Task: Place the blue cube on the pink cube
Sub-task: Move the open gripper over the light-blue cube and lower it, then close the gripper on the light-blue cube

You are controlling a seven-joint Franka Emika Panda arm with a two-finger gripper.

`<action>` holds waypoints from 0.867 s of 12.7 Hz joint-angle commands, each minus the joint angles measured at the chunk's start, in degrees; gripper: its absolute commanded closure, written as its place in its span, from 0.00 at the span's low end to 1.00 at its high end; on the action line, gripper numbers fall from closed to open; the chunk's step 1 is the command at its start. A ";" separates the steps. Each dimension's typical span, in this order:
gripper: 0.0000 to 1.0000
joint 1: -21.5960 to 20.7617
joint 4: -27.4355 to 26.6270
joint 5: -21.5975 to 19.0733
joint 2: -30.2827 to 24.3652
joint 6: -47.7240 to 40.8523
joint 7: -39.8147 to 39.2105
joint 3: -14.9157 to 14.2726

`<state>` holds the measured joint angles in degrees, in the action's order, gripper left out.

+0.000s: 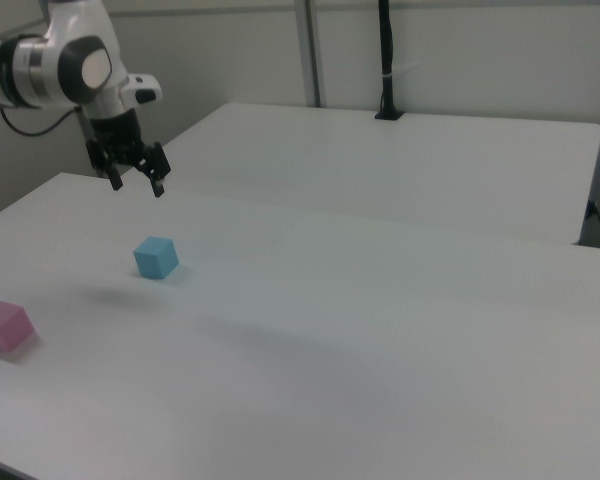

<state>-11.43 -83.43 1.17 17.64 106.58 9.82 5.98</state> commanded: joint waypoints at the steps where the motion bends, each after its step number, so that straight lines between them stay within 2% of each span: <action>1: 0.00 -3.59 1.52 3.83 6.25 5.90 5.46 -0.62; 5: 0.00 -5.09 1.60 7.79 13.72 11.62 8.10 -0.62; 8: 0.00 -5.27 1.60 8.94 16.02 15.40 8.98 -0.62; 11: 0.00 -5.18 1.69 8.33 15.76 15.33 9.08 -0.62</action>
<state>-15.84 -83.13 8.76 33.26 121.94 17.30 5.97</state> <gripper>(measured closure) 0.000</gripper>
